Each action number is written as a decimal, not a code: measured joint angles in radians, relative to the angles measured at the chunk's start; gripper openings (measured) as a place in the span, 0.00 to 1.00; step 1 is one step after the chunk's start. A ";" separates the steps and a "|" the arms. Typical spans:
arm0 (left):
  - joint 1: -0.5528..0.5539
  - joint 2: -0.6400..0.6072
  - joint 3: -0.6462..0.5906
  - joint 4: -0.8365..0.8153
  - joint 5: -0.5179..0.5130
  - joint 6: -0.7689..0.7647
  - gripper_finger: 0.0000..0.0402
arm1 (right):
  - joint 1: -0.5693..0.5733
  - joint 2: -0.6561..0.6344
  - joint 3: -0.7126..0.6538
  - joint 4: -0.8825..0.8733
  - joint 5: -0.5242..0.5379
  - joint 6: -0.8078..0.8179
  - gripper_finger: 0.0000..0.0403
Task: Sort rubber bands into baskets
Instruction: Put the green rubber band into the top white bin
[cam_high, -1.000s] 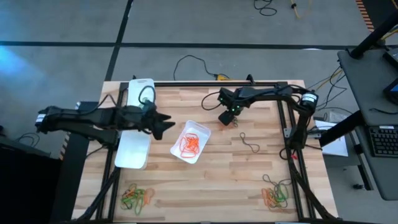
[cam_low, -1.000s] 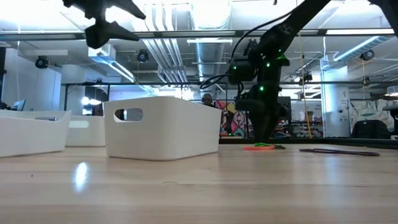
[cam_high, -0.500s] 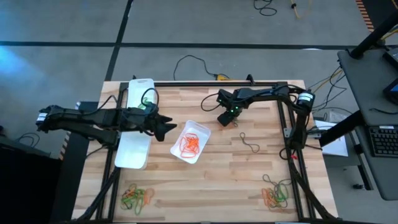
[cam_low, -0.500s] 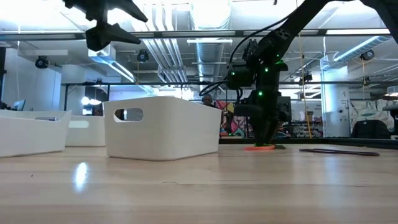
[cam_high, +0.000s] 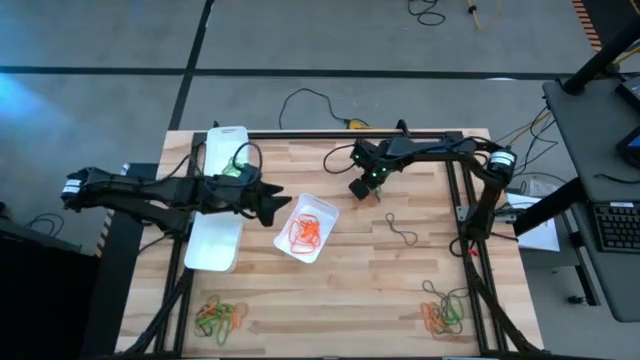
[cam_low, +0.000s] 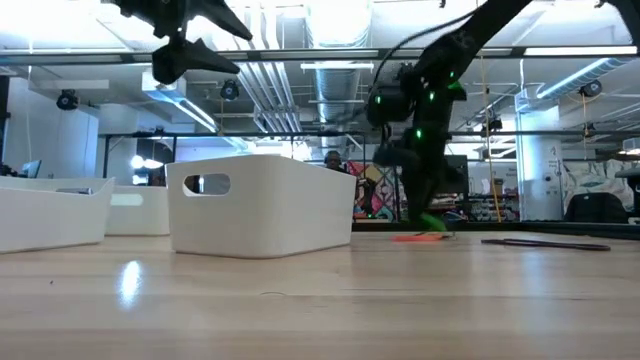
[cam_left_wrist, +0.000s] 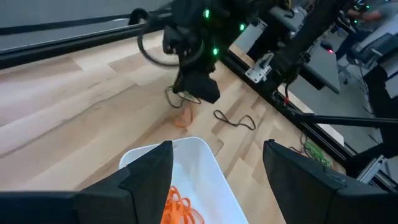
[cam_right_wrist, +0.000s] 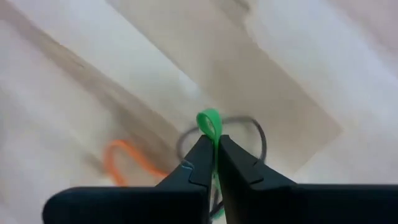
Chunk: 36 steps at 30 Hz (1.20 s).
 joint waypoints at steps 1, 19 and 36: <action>-0.001 0.012 0.000 0.011 0.001 0.004 0.58 | 0.002 -0.016 0.007 0.002 -0.005 0.000 0.03; 0.010 0.123 0.000 -0.075 0.000 -0.004 0.58 | 0.071 -0.032 0.071 0.423 -0.159 -0.058 0.03; 0.062 0.075 -0.034 -0.342 0.008 0.106 0.58 | 0.071 0.414 0.490 0.351 -0.156 0.026 0.03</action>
